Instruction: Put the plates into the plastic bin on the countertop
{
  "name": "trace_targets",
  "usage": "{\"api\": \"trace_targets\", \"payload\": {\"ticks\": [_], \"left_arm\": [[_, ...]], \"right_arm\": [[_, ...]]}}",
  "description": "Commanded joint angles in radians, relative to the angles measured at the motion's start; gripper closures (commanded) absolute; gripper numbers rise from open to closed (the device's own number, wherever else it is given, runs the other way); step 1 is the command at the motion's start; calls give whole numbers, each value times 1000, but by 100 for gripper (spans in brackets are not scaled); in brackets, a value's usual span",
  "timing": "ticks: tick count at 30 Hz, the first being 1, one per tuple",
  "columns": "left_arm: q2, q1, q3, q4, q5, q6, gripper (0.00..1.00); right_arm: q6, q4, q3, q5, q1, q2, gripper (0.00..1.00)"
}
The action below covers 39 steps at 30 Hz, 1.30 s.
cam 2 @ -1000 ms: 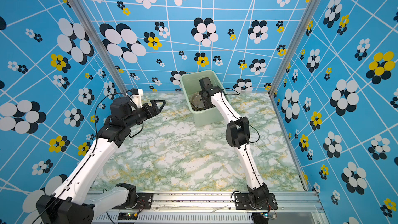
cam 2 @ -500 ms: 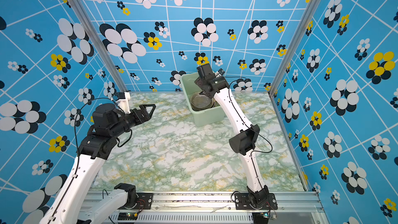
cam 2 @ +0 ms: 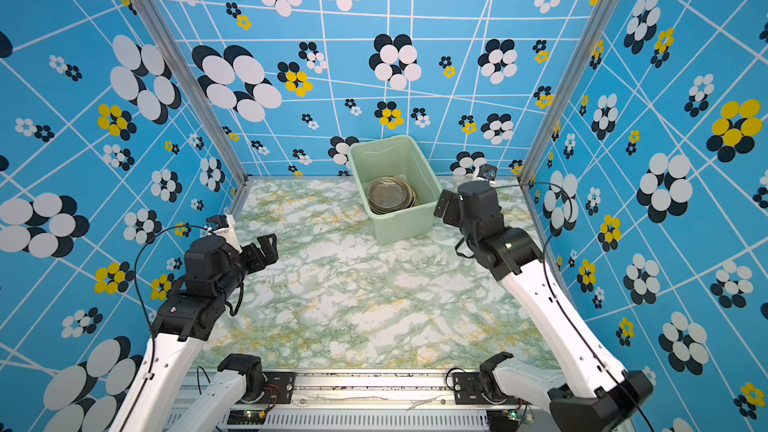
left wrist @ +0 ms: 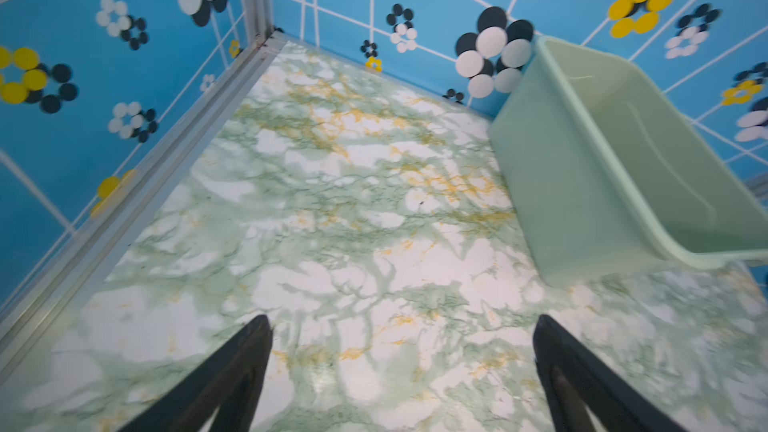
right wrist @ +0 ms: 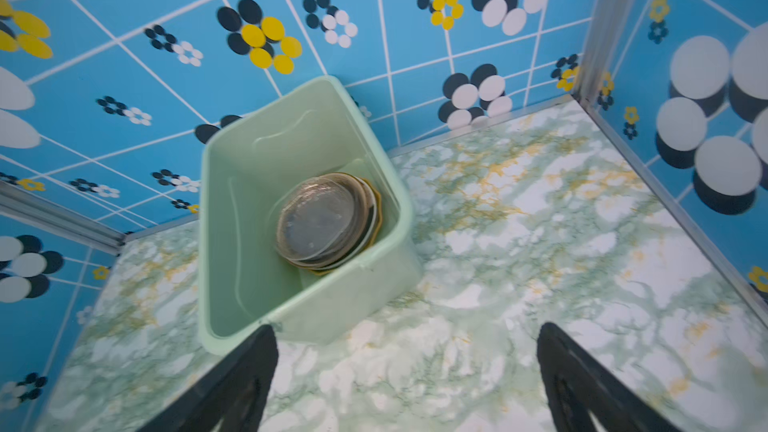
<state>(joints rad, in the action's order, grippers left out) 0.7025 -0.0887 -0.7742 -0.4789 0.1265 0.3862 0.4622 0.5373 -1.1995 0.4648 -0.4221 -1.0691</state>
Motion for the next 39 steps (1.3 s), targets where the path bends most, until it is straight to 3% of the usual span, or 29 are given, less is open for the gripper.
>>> {"api": "trace_targets", "payload": {"ticks": [1, 7, 10, 16, 21, 24, 26, 27, 31, 39], "left_arm": [[-37, 54, 144, 169, 130, -70, 1], [-6, 106, 386, 487, 138, -146, 1], [90, 118, 455, 625, 133, -195, 1], [355, 145, 506, 967, 58, -239, 1], [603, 150, 432, 1192, 13, -258, 1], [746, 155, 361, 1254, -53, -257, 1], [756, 121, 308, 1150, -56, -289, 1], [771, 107, 315, 1187, -73, -317, 1], [851, 83, 399, 1419, -120, -370, 1], [844, 72, 394, 1395, -99, -372, 1]], "right_arm": [[-124, -221, 224, 89, 67, 144, 1], [-256, -464, 593, 106, 164, 298, 1], [-309, -742, 783, 109, 179, 279, 1], [-360, -1119, 887, 21, 235, -25, 1], [-460, -1339, 844, -73, 282, -296, 1], [-421, -1437, 845, -140, 357, -405, 1], [-401, -1550, 871, -178, 383, -474, 1], [-403, -1603, 878, -211, 396, -500, 1], [-427, -1446, 818, -360, 415, -479, 1], [-424, -1418, 807, -393, 431, -472, 1]]}}
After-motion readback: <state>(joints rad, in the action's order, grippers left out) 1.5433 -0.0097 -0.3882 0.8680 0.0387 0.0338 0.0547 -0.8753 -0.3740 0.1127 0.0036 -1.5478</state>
